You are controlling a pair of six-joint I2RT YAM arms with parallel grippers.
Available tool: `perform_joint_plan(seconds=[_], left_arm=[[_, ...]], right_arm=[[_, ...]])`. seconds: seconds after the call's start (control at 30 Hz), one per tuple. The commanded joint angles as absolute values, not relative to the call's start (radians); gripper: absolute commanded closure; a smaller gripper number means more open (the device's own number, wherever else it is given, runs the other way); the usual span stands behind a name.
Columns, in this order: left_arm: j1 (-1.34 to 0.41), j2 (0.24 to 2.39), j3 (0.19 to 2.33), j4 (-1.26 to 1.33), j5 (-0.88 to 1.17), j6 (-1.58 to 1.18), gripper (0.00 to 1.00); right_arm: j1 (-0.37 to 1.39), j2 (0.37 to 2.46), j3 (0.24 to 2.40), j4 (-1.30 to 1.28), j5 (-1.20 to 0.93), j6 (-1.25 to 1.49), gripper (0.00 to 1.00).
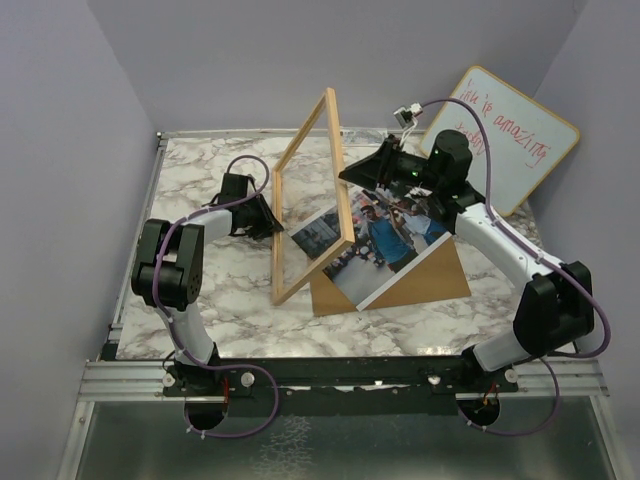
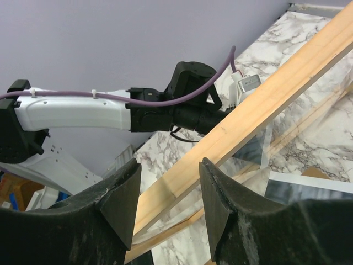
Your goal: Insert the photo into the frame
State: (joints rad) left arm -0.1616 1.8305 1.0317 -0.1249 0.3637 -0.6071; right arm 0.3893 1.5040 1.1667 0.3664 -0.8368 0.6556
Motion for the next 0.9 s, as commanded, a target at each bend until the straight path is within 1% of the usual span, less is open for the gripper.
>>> perform_joint_plan(seconds=[0.0,0.3,0.47,0.57,0.63,0.77,0.87], left_arm=[[-0.223,1.855,1.006,-0.258,0.295,-0.566,0.70],[-0.223,1.816,1.021,-0.325,0.184,-0.536,0.71],[-0.222,1.813,1.025,-0.339,0.162,-0.529,0.78],[-0.222,1.828,1.032,-0.339,0.166,-0.521,0.86],[-0.222,1.843,1.042,-0.342,0.171,-0.512,0.90],[-0.222,1.862,1.060,-0.360,0.165,-0.493,1.00],[-0.221,1.871,1.071,-0.378,0.154,-0.474,1.00]], right_arm=[[0.451,1.598,1.172,0.097,-0.801,0.627,0.48],[0.510,1.657,1.300,-0.053,-0.703,0.593,0.48],[0.532,1.677,1.336,-0.095,-0.668,0.583,0.50],[0.545,1.687,1.354,-0.103,-0.663,0.583,0.52],[0.550,1.691,1.362,-0.105,-0.656,0.586,0.52],[0.549,1.689,1.353,-0.121,-0.588,0.607,0.55],[0.549,1.676,1.330,-0.139,-0.519,0.616,0.56]])
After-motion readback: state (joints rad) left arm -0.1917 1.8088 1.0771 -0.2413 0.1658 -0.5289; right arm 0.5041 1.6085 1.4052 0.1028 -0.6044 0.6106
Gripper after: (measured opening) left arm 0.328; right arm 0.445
